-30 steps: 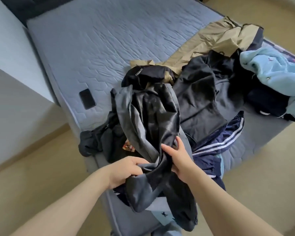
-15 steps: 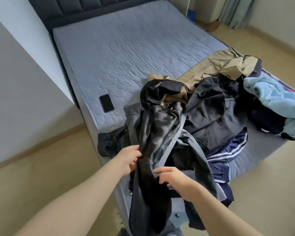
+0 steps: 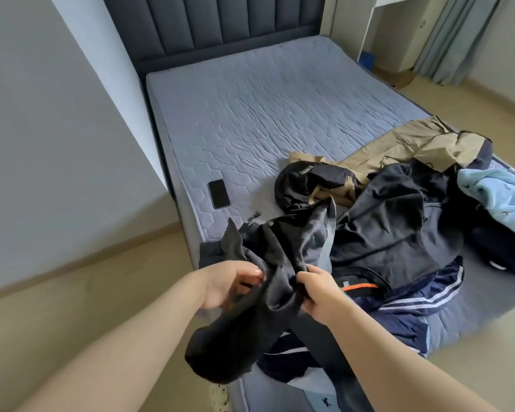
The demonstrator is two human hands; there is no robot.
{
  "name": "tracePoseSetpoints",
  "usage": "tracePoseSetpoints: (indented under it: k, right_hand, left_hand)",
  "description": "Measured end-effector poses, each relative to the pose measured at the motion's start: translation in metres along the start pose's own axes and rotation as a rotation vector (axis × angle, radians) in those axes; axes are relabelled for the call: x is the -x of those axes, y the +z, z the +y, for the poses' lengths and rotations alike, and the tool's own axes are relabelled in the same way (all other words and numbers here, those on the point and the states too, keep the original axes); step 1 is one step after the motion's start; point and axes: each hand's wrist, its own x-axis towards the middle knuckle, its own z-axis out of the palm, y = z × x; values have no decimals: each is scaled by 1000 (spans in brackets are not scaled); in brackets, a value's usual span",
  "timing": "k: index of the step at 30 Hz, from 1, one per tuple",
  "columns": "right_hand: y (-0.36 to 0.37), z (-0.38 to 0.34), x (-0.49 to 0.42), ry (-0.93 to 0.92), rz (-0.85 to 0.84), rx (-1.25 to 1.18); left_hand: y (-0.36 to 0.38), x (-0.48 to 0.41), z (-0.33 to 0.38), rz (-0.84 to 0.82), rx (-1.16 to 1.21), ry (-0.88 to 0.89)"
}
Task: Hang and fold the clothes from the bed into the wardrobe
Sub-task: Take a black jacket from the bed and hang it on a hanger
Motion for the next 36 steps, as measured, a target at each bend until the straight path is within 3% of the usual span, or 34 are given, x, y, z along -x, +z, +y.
tracePoseSetpoints:
  k: [4, 7, 10, 13, 17, 21, 23, 28, 36]
  right_hand:
    - [7, -3, 3, -18, -148, -62]
    - [15, -17, 6, -93, -249, 122]
    - [21, -26, 9, -126, -252, 235]
    - [17, -26, 14, -21, -183, 323]
    - [11, -33, 14, -43, -37, 541]
    - [7, -42, 9, -271, 273, 466]
    - [13, -56, 12, -382, 317, 463]
    - [47, -98, 23, -628, 144, 685]
    - [109, -167, 66, -778, -152, 860]
  left_hand:
    - [-3, -14, -17, 266, 240, -174]
    - [1, -27, -14, 203, 655, -194]
    - [0, -37, -6, 304, 720, -140]
    - [-4, -37, 1, 390, 637, -13]
    - [-18, -21, 15, 546, 196, 332]
    - [-37, 16, 44, 494, -111, 547]
    - [-44, 39, 62, 468, -192, 643]
    - [-44, 100, 112, 346, -239, 889]
    - [-47, 191, 160, 255, -354, 1220]
